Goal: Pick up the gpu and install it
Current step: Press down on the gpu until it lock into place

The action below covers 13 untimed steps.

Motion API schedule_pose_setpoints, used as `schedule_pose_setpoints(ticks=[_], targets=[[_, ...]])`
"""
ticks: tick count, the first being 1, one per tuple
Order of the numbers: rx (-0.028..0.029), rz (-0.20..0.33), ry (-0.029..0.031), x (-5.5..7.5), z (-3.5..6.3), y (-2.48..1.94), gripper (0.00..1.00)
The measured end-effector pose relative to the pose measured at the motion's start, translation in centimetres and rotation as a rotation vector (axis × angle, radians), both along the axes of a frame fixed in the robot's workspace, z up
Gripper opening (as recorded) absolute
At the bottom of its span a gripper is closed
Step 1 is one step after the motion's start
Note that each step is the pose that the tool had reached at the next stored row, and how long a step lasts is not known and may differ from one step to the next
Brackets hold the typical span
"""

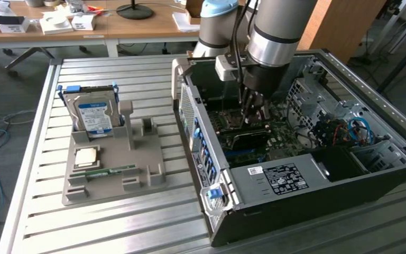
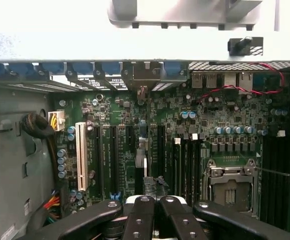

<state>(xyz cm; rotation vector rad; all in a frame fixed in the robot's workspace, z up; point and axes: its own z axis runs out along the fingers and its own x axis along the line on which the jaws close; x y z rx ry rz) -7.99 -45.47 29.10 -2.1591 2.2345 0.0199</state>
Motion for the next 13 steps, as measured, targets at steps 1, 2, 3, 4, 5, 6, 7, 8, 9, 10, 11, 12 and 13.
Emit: schedule_pose_setpoints(ticks=[1,2,3,4,5,6,7,8,9,10,11,12,13], targets=[[0.0000,0.000,0.0000,0.00,-0.06,0.00,0.11],[0.0000,0.000,0.0000,0.00,-0.10,0.00,0.11],[-0.0002,0.000,0.0001,0.00,-0.13,0.00,0.11],[-0.0003,0.000,0.0002,0.00,-0.13,0.00,0.11],[-0.0003,0.000,0.0001,0.00,-0.13,0.00,0.11],[-0.0002,0.000,0.0001,0.00,-0.14,0.00,0.11],[0.0000,0.000,0.0001,0.00,-0.15,0.00,0.11],[0.0000,0.000,0.0000,0.00,-0.15,0.00,0.11],[0.0000,0.000,0.0000,0.00,-0.15,0.00,0.11],[0.0000,0.000,0.0000,0.00,-0.15,0.00,0.11],[0.0003,0.000,-0.0001,-0.04,-0.16,0.03,0.11],[0.0002,0.000,-0.0002,-0.09,-0.17,0.09,0.11],[0.0001,0.000,-0.0001,-0.13,-0.17,0.15,0.11]])
